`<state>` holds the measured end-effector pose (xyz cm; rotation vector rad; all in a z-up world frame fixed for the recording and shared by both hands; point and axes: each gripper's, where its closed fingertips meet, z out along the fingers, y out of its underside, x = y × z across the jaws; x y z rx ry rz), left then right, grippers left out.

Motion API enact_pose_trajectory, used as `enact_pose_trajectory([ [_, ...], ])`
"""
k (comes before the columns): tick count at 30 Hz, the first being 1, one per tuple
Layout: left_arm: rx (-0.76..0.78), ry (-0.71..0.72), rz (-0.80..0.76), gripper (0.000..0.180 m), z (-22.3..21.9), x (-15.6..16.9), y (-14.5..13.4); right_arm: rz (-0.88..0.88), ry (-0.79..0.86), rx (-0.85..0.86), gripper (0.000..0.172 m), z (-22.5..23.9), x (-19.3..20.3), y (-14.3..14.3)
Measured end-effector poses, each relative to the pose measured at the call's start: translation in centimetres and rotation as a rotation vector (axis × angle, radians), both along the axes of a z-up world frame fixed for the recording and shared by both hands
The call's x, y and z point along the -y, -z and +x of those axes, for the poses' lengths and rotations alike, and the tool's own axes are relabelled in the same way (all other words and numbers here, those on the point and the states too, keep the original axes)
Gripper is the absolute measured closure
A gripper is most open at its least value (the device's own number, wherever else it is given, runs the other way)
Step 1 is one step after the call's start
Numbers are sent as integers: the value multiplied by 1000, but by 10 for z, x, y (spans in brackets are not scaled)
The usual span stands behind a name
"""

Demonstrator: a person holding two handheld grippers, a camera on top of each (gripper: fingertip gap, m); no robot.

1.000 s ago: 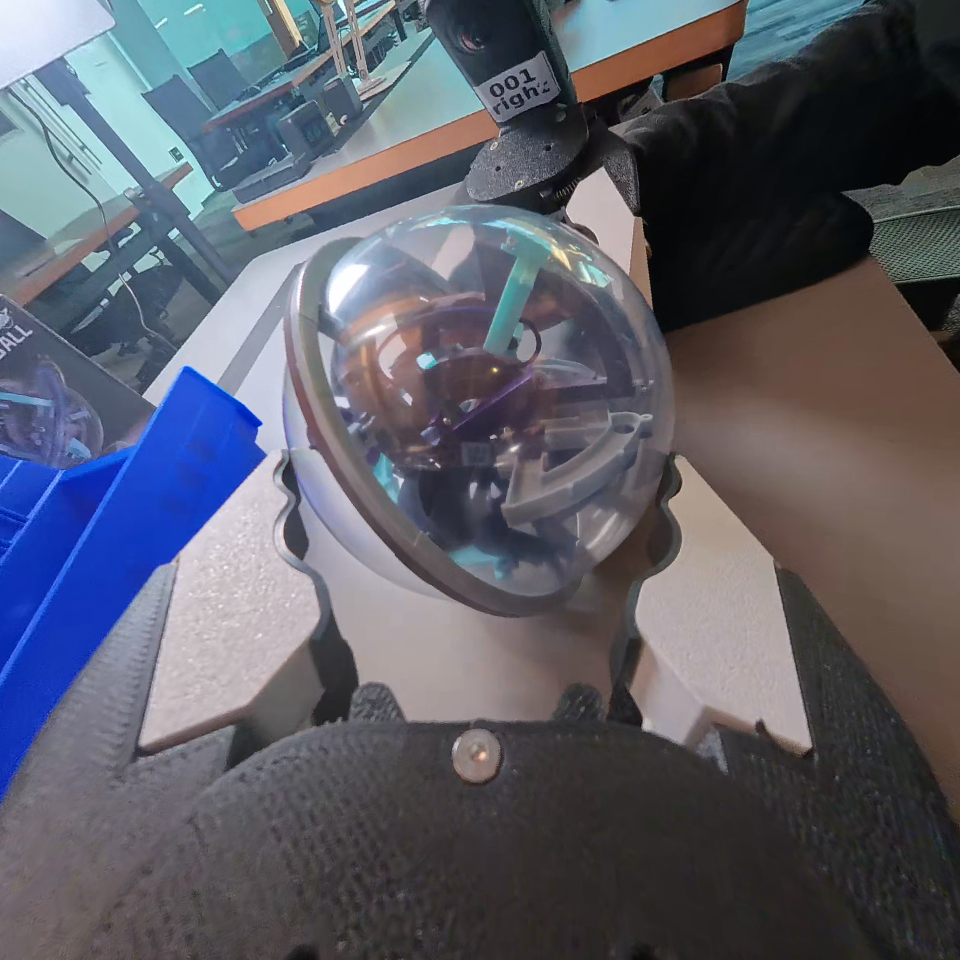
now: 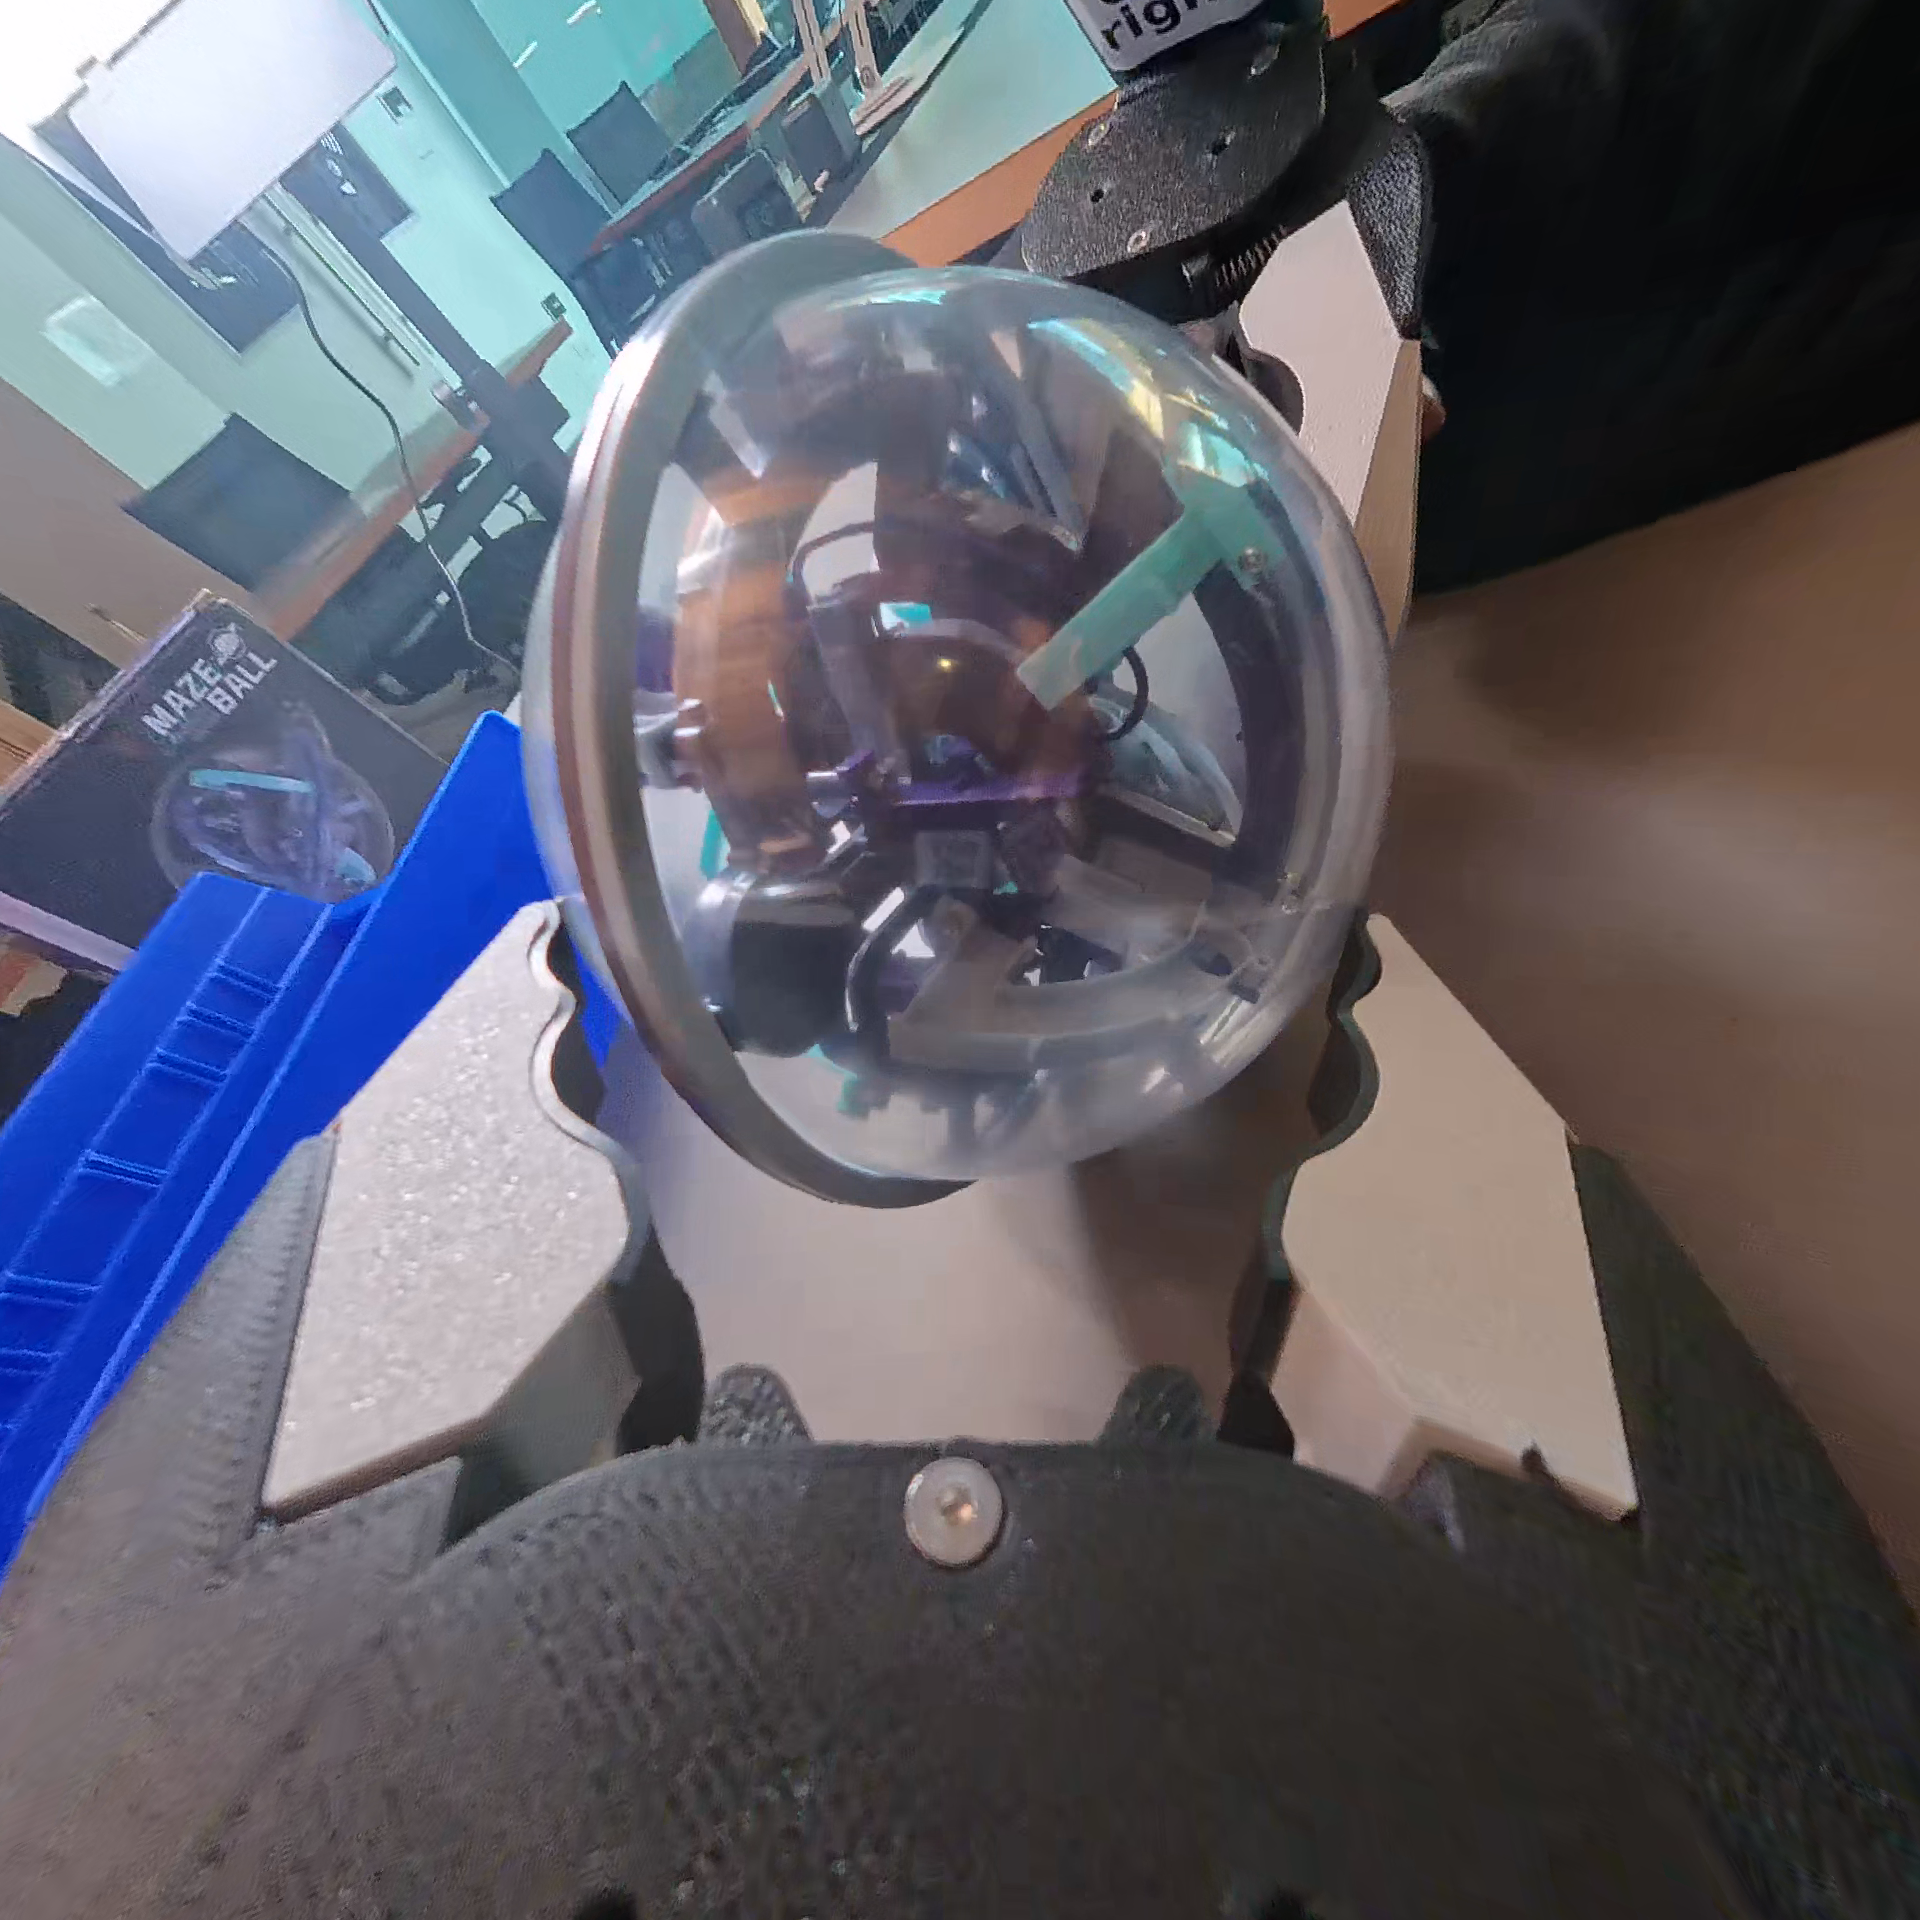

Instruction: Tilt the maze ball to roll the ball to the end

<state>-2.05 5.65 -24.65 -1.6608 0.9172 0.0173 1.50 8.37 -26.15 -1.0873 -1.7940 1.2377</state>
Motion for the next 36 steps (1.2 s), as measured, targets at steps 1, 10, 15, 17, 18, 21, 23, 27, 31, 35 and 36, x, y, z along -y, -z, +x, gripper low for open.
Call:
enact_pose_trajectory([
  [1,-7,0,6,42,0,0,0,3,0,-3,40,0,0,0],
  [10,-121,-13,77,42,1,-2,0,70,8,-8,40,0,-3,5],
  [15,-78,-23,53,42,-3,-4,2,33,12,-24,41,0,-4,0],
  [17,-74,-22,50,42,-3,-4,2,26,12,-21,42,0,-4,0],
  [18,-72,-20,51,42,-3,-4,1,21,10,-17,42,0,-4,0],
  [21,-62,-12,49,42,-2,-3,-1,0,3,-5,42,0,-3,1],
  [23,-47,-10,43,43,-2,-2,-2,-21,1,4,43,0,-3,2],
  [27,66,-8,-26,43,-2,-2,-6,-143,-13,56,46,1,-2,2],
  [31,155,-11,-80,43,-4,-3,-7,-219,-10,94,47,0,-2,1],
  [35,224,-12,-109,44,-6,-5,-10,-221,5,101,49,-1,-4,2],
  [36,243,-11,-107,44,-6,-5,-13,-214,10,100,50,-1,-5,2],
])
